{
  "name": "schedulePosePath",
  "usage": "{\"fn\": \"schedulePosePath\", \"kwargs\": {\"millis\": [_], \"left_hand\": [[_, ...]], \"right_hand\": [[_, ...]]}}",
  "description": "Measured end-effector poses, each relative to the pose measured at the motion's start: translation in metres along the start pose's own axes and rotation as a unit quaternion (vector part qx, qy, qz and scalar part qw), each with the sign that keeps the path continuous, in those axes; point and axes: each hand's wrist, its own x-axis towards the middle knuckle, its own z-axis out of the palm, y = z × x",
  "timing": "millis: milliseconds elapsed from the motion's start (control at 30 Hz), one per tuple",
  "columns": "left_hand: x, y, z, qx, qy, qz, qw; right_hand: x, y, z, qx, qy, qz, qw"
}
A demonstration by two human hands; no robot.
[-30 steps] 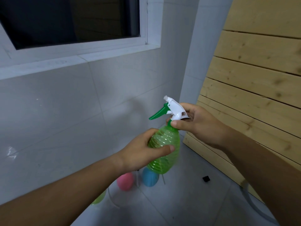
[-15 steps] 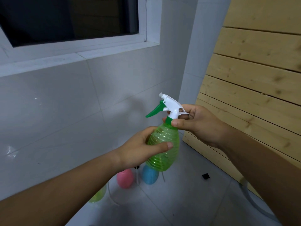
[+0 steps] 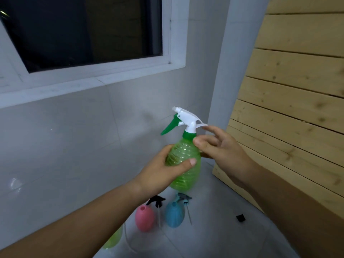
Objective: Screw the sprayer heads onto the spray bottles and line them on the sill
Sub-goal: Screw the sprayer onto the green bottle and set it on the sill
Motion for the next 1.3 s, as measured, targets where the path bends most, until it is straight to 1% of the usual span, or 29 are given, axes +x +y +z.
{"fn": "schedulePosePath", "kwargs": {"millis": [100,267,333,400,500,667,733,800,900,1000,1067,1200,1300], "left_hand": [[0.005,0.011,-0.005,-0.048,0.004,0.004,0.999],[0.018,0.033,-0.014,-0.087,-0.014,0.008,0.996],[0.024,0.042,-0.021,-0.086,-0.026,0.016,0.996],[0.035,0.054,-0.029,-0.068,-0.02,0.028,0.997],[0.062,0.074,-0.042,-0.047,0.01,0.032,0.998],[0.124,0.114,-0.069,-0.043,0.072,0.07,0.994],[0.154,0.124,-0.083,-0.03,0.098,0.098,0.99],[0.185,0.132,-0.097,0.008,0.124,0.127,0.984],[0.225,0.144,-0.115,0.047,0.143,0.146,0.978],[0.261,0.156,-0.131,0.069,0.164,0.146,0.973],[0.28,0.159,-0.141,0.083,0.182,0.146,0.969],[0.305,0.157,-0.162,0.082,0.198,0.134,0.967],[0.318,0.146,-0.173,0.074,0.19,0.121,0.971]], "right_hand": [[-0.002,0.002,0.002,-0.01,-0.019,0.019,1.0],[0.01,-0.002,0.006,0.041,-0.038,-0.02,0.998],[0.02,-0.008,0.005,0.041,-0.039,-0.03,0.998],[0.033,-0.017,0.005,0.036,-0.042,-0.042,0.998],[0.064,-0.032,0.009,0.022,-0.043,-0.065,0.997],[0.145,-0.061,0.018,0.0,0.038,-0.078,0.996],[0.176,-0.076,0.022,-0.03,0.04,-0.094,0.994],[0.206,-0.086,0.024,-0.059,0.039,-0.103,0.992],[0.25,-0.097,0.027,-0.064,0.046,-0.107,0.991],[0.292,-0.102,0.033,-0.055,0.08,-0.109,0.989],[0.313,-0.106,0.04,-0.039,0.089,-0.115,0.989],[0.343,-0.109,0.052,-0.005,0.087,-0.111,0.99],[0.361,-0.099,0.057,-0.01,0.069,-0.097,0.993]]}}
